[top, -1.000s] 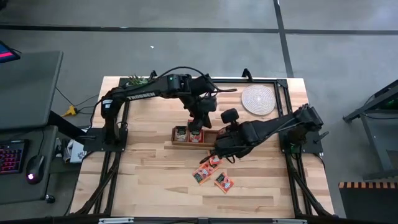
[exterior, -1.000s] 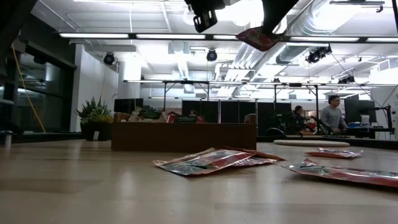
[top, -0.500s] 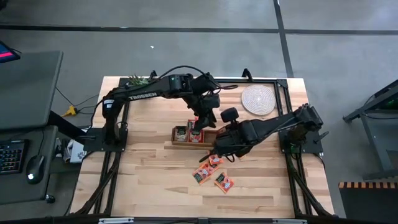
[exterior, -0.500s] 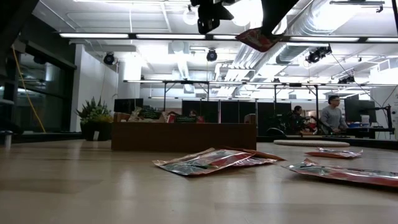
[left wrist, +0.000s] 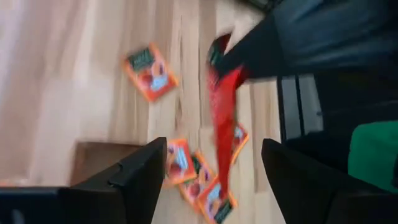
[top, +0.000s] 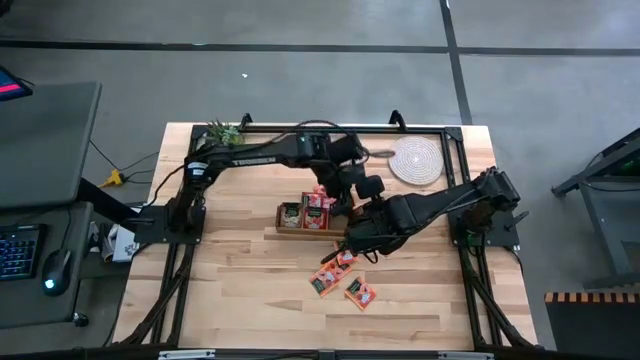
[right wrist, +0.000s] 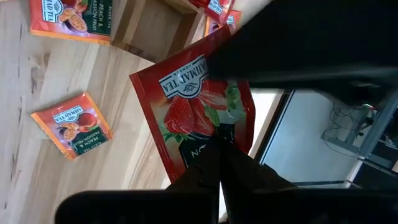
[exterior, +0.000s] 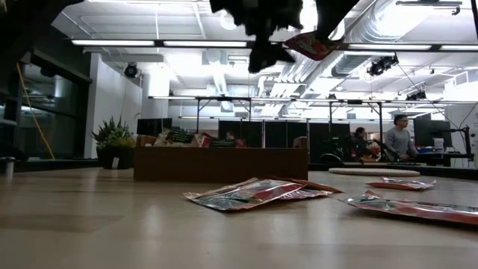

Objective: Pick & Place Tea
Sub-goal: Put the red tea bag into the middle section of the brown wooden organizer

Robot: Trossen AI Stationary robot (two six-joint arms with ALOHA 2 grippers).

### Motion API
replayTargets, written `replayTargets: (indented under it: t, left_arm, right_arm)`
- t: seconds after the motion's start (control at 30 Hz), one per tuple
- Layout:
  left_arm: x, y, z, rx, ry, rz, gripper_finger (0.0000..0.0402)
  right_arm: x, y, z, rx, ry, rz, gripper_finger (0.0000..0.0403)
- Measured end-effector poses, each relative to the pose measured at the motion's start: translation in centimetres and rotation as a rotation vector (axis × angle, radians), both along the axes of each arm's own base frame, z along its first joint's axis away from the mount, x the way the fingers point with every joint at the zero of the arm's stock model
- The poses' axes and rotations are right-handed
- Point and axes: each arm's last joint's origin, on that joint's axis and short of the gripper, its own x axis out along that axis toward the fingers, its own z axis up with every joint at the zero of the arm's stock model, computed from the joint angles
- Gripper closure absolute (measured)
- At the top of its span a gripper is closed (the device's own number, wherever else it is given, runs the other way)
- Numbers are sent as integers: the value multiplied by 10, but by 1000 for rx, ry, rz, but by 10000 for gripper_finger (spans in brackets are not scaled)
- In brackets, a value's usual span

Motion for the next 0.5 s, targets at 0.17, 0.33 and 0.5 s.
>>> replayTargets:
  t: [0.17, 0.33, 0.5]
  left_arm:
    - [1, -7, 0, -13, -4, -21, 140]
    - [4, -7, 0, -6, -19, -3, 140]
    - [6, -5, 2, 7, -47, 9, 140]
  right_arm:
    - [0, 0, 0, 13, 3, -4, 403]
    - [0, 0, 0, 14, 0, -4, 403]
    - [0, 0, 0, 16, -5, -11, 403]
